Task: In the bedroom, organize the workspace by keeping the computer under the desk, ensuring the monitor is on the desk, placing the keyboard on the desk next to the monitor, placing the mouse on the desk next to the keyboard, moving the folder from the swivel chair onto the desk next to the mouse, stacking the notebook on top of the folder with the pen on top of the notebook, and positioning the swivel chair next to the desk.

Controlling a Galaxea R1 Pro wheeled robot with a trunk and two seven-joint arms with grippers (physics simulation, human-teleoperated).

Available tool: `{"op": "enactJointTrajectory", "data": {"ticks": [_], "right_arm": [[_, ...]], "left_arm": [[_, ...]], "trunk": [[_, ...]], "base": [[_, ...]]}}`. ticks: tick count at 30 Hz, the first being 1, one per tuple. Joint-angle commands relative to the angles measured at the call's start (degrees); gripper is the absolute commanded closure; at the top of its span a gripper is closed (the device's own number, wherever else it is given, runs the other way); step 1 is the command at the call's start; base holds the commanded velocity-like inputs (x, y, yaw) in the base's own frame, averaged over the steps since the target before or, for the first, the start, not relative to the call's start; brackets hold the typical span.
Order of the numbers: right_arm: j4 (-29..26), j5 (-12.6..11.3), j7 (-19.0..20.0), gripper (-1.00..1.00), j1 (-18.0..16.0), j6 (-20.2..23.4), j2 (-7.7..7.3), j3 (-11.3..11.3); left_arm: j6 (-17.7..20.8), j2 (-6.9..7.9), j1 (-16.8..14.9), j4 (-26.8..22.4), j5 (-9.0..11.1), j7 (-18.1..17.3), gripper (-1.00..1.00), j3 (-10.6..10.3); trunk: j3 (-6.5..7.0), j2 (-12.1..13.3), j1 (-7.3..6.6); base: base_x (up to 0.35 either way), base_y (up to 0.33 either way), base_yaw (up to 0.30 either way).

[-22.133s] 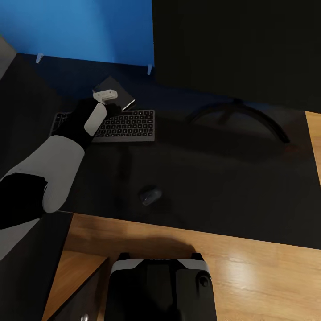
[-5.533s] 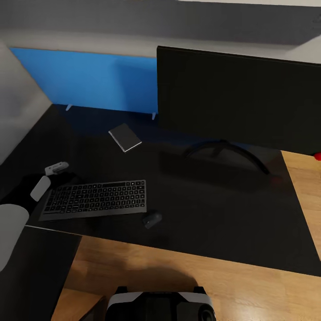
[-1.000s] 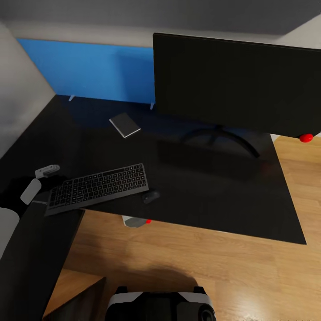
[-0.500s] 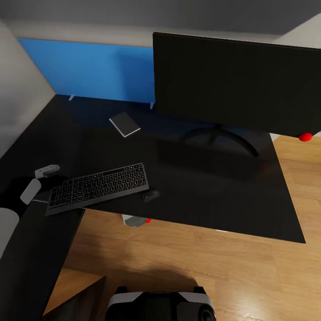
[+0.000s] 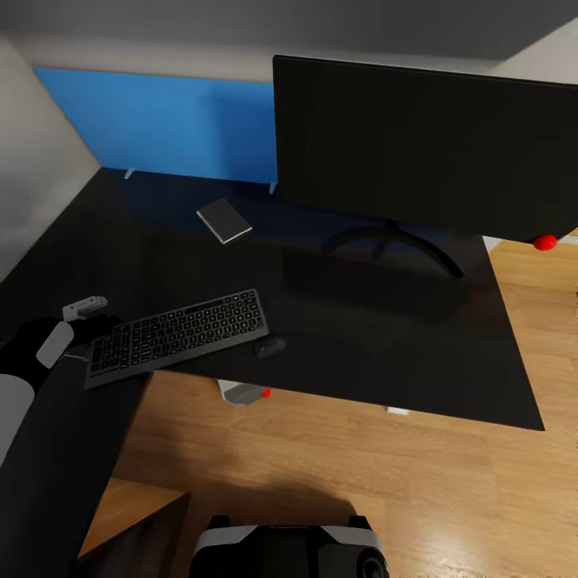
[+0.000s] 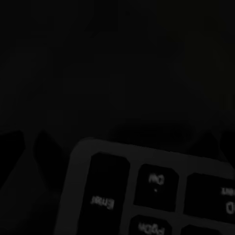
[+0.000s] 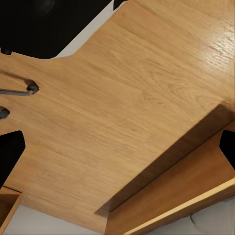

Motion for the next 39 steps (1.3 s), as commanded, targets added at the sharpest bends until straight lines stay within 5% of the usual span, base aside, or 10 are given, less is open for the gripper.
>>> {"op": "enactJointTrajectory", "data": {"ticks": [1,39], "right_arm": [[-0.1,-0.6,0.1,-1.0,0.0,-0.1,-0.07,0.3],[-0.1,-0.6,0.1,-1.0,0.0,-0.1,-0.16,0.2]], "left_arm": [[0.2,0.08,0.0,-0.1,0.6,0.4,-1.0,-0.4],[0.2,0.28,-0.1,-0.2,1.0,0.2,-1.0,-0.3]], "trunk": [[-0.07,-0.1,0.02],[-0.07,-0.1,0.02]], "base": [[-0.118,-0.064,0.0],[-0.051,-0.007,0.0]]}}
